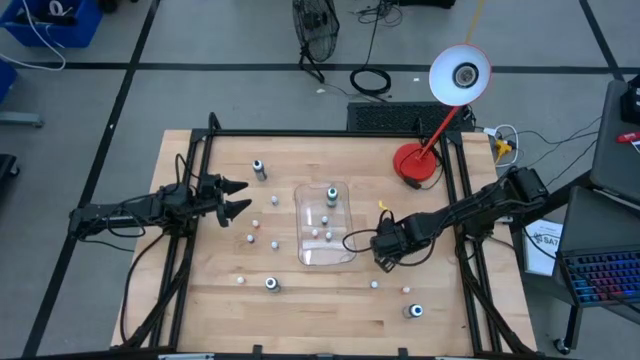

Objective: Pick & Place food coloring
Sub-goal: Put the small black food coloring bottle into the transparent bin, then put the small purple food coloring bottle into the transparent bin

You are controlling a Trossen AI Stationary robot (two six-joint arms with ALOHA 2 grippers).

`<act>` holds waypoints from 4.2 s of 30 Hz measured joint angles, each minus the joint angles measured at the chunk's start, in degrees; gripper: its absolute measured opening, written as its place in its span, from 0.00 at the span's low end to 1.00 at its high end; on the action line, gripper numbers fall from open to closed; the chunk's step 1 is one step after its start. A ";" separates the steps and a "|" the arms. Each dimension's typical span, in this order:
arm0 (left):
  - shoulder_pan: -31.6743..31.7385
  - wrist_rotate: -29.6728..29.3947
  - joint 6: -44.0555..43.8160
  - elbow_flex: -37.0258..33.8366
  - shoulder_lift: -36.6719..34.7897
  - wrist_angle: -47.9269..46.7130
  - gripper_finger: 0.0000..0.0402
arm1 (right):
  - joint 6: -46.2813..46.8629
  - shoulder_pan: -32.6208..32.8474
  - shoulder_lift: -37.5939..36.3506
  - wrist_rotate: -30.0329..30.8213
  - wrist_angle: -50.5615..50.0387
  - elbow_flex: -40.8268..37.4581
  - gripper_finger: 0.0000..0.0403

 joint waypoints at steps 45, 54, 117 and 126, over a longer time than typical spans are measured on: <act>0.02 0.01 0.00 0.00 0.01 -0.02 0.94 | -60.63 -17.37 30.38 -3.77 -17.26 50.00 0.13; 0.01 0.01 0.00 0.00 0.02 -0.02 0.94 | -61.72 -17.29 30.31 -3.67 -9.56 44.69 0.13; 0.00 0.01 0.00 0.00 0.02 -0.02 0.94 | -11.37 16.38 19.71 7.04 -25.14 43.85 0.32; 0.01 0.01 0.00 0.00 0.02 -0.02 0.94 | -7.19 16.61 19.82 4.25 -23.30 36.55 0.32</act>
